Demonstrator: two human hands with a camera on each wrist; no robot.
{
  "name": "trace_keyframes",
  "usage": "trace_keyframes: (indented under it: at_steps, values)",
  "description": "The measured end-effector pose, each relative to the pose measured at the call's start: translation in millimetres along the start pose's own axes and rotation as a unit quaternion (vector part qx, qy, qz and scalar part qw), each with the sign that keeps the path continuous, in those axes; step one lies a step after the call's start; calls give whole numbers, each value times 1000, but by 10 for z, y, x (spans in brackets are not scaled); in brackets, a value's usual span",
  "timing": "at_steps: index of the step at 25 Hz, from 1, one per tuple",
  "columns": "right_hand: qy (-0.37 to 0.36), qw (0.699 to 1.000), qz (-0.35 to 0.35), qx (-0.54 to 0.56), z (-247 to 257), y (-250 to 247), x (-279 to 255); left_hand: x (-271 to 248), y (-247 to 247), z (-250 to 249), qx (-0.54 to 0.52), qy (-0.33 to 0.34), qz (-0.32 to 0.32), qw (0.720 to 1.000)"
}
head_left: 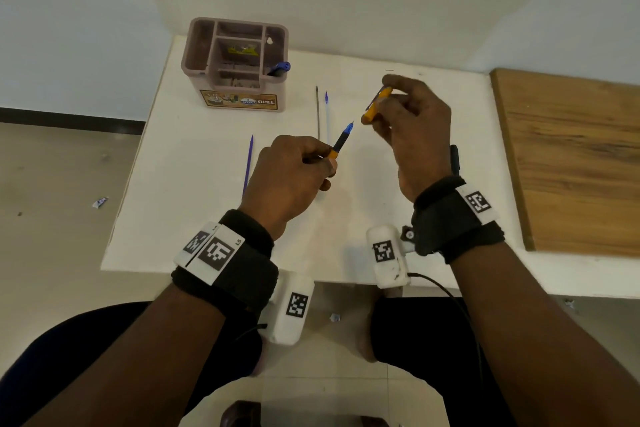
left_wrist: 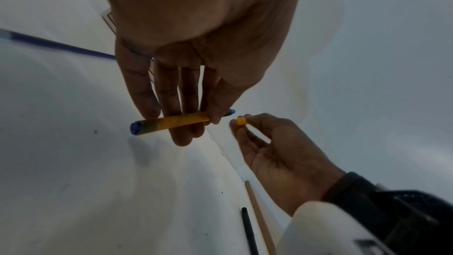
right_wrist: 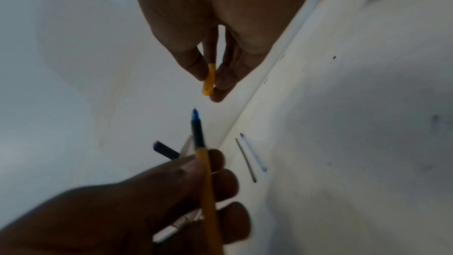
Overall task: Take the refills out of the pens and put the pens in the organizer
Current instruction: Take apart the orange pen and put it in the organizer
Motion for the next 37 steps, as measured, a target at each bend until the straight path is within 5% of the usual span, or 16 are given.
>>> trace_keyframes:
  at_steps: [2, 11, 27, 32, 37]
  values:
    - [-2, 999, 7, 51, 79, -36, -21, -12, 66, -18, 5, 1, 9, 1000]
    - [-49, 995, 61, -56, 66, -43, -77, 28, 262, -153, 9, 30, -2, 1000]
    - [-112, 983, 58, -133, 109, 166, -298, 0, 111, -305, 15, 82, -74, 994]
    - [-148, 980, 24, -133, 370, 276, -372, 14, -109, -334, 72, 94, -93, 989]
    - [-266, 957, -71, -93, 1212, 323, -341, 66, -444, -205, 92, 69, -139, 984]
Point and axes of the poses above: each hand's wrist, its own x-axis towards the middle knuckle, its own y-axis out of the palm, z = x × y, the point moved 8 cm from there along x, towards the middle knuckle, and after that the axes turned 2 degrees about -z, right-handed, at the moved point
